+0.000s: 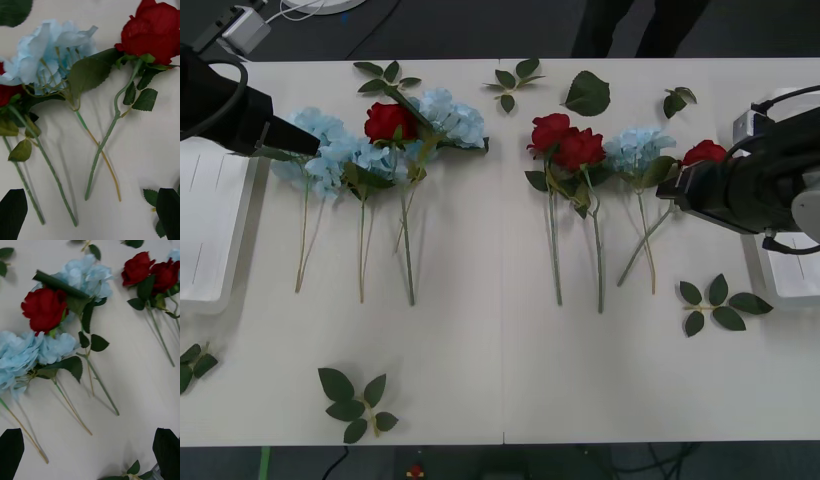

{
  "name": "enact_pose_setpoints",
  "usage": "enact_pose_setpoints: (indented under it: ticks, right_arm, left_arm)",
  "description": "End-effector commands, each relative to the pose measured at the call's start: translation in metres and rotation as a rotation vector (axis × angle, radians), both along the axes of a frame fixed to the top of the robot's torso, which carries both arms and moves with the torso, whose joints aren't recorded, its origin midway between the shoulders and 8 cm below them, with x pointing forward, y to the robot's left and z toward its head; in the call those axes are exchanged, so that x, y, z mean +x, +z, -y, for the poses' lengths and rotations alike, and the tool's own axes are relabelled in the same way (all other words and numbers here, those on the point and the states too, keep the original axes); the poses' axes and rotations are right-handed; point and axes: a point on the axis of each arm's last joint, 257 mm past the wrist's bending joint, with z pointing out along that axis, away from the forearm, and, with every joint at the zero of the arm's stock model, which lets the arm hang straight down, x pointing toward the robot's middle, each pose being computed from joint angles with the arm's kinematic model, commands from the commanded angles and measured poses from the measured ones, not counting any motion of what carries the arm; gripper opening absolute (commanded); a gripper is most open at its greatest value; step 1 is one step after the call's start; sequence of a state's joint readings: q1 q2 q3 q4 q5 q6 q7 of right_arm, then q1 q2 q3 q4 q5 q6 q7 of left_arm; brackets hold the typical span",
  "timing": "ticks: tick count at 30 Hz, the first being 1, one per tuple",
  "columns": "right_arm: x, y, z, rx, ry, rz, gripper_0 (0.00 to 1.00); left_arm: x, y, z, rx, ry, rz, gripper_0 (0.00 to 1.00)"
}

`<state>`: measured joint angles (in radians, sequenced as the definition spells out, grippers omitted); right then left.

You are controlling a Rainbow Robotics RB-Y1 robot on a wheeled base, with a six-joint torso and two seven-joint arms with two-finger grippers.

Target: Place the red flowers into the right box and the blue flowers into the left box. If a person shows an open palm, hand one flower to the person first, then continue sorting.

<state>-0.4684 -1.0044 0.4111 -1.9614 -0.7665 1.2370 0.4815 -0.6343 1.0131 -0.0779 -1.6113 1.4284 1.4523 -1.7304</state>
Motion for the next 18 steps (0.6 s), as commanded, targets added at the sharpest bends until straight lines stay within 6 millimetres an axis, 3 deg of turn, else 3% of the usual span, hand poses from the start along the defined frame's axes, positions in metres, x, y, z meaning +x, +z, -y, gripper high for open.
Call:
enact_pose_setpoints:
  ticks: [1,3,8,18]
  right_arm:
    - [0.042,0.011,-0.012,0.057,-0.090,0.030,1.00]
    - [0.056,0.007,-0.012,0.072,-0.122,0.028,1.00]
    - [0.085,-0.006,0.002,0.064,-0.185,0.039,1.00]
    - [0.110,-0.035,0.042,-0.003,-0.288,0.034,1.00]
  left_arm:
    - [0.015,-0.004,-0.058,-0.034,0.301,-0.103,1.00]
    - [0.015,-0.013,-0.078,-0.061,0.391,-0.146,1.00]
    - [0.018,-0.038,-0.098,-0.080,0.527,-0.242,1.00]
    - [0.053,-0.079,-0.094,-0.085,0.646,-0.220,1.00]
